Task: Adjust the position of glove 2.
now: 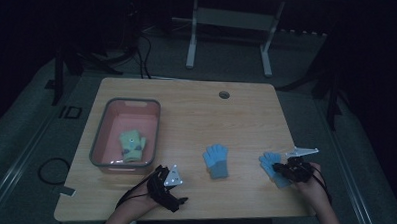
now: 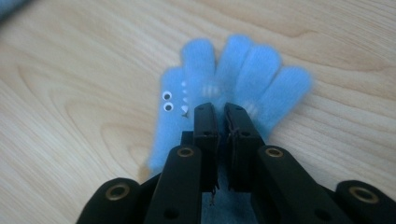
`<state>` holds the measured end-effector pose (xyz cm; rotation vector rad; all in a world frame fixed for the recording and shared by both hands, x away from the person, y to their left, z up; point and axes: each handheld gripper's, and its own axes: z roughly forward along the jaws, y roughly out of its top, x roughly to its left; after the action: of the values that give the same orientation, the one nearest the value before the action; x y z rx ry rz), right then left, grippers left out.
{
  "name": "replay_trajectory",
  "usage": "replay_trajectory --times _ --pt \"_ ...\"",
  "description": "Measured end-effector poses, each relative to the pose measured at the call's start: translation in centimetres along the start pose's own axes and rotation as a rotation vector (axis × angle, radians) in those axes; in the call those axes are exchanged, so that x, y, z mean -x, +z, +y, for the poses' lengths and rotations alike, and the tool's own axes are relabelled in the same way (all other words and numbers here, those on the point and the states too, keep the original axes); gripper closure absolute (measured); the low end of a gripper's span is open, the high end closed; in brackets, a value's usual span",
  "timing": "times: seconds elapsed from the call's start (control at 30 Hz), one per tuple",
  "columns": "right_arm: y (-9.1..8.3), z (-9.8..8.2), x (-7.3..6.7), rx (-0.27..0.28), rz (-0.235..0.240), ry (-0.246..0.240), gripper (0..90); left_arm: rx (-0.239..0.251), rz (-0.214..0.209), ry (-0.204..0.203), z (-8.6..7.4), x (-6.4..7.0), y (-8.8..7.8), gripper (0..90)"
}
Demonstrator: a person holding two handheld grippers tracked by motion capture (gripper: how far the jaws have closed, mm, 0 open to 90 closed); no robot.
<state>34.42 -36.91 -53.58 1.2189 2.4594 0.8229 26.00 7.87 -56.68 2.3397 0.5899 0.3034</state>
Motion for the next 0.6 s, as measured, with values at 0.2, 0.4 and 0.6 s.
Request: replay_trajectory --times 0.2,0.4,0.6 --pt "-1.5 1.6 -1.5 0.045 -0.004 0.043 84.9 0.019 -0.012 -0.009 0.0 -0.1 -0.1 6.4" --pt "-3.1 4.1 -3.4 0.137 -0.048 0.093 84.9 0.007 -0.011 0.001 0.0 0.0 0.0 6.4" --pt "-2.7 6.3 -4.9 0.175 -0.057 0.177 84.9 0.002 -0.008 0.009 0.1 0.0 0.0 6.4"
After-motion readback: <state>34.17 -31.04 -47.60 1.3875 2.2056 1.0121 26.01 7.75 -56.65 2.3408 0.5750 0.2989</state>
